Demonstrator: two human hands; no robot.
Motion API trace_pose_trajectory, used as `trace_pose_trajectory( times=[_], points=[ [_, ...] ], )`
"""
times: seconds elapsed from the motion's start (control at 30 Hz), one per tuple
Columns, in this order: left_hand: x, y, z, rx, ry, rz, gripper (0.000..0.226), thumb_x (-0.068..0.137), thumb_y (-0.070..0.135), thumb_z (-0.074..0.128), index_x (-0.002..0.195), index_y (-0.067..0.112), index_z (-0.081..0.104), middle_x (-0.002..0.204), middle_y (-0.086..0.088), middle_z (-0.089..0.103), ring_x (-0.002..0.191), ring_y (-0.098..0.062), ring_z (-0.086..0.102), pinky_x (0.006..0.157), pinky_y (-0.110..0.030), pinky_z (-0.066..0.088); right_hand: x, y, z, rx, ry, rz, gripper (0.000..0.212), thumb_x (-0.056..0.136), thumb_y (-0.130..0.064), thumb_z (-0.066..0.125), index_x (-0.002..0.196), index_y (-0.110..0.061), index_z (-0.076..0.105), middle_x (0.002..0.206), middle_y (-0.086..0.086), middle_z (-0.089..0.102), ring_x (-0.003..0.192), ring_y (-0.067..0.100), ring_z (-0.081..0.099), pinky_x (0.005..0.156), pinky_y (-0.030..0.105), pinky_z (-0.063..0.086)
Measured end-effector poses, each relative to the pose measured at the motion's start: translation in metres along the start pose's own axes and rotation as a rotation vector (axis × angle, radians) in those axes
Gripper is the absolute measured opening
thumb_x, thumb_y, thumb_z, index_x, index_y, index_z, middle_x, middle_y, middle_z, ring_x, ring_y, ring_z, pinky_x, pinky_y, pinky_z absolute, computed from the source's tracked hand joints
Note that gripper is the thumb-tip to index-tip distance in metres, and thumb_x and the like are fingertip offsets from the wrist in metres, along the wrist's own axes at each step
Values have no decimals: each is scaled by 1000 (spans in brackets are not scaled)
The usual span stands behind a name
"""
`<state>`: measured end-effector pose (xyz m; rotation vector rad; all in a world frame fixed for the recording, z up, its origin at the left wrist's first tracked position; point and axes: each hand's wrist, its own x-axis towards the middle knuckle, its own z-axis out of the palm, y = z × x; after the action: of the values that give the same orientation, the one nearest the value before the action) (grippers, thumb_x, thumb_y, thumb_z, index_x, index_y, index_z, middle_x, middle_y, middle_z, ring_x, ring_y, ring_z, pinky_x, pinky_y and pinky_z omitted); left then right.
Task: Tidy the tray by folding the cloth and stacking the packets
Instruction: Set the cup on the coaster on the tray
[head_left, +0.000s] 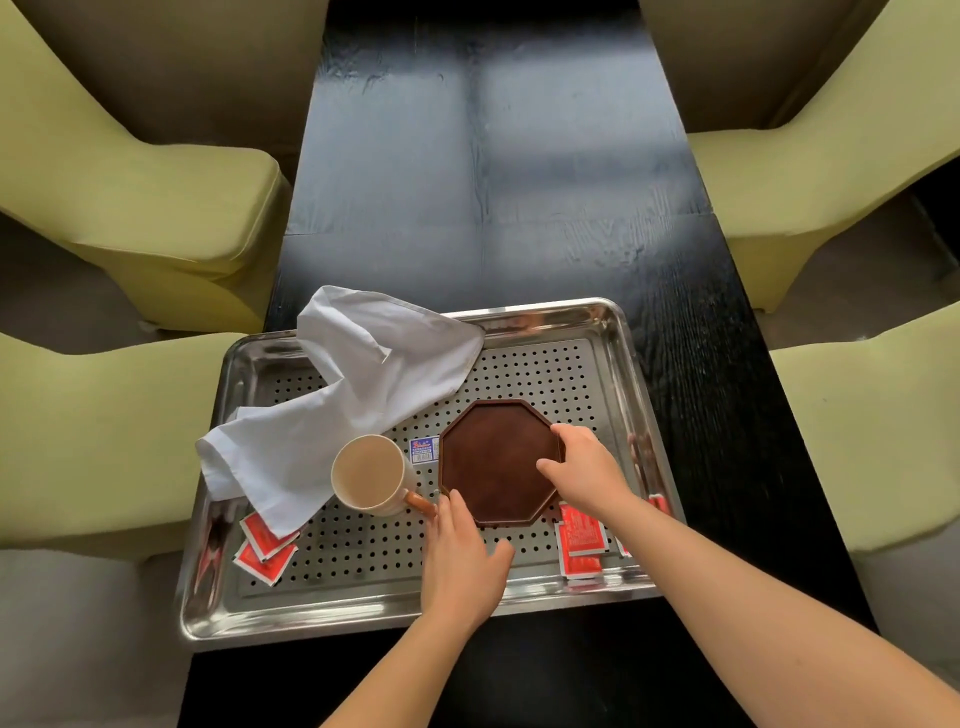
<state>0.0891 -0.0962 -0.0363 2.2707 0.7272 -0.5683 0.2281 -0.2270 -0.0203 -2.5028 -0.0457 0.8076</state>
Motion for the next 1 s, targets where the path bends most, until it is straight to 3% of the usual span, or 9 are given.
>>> trace_pose_trajectory(
  times=[0.27, 1.0],
  points=[
    [17, 31, 4, -19, 0, 33, 89, 92, 43, 48, 158, 12, -3, 167, -9, 0, 153, -24, -5, 122, -42, 6, 11, 8, -18, -16, 33, 29, 64, 91, -33, 65, 149, -17, 41, 145, 12, 47, 130, 30, 50, 107, 44, 45],
    [89, 79, -18, 15, -35, 115, 86, 91, 41, 47, 158, 8, 3, 166, -14, 7, 153, -28, 4, 124, -43, 11, 55, 9, -48, 79, 156, 92, 63, 92, -32, 66, 148, -19, 40, 147, 11, 39, 123, 28, 54, 97, 38, 47]
  ],
)
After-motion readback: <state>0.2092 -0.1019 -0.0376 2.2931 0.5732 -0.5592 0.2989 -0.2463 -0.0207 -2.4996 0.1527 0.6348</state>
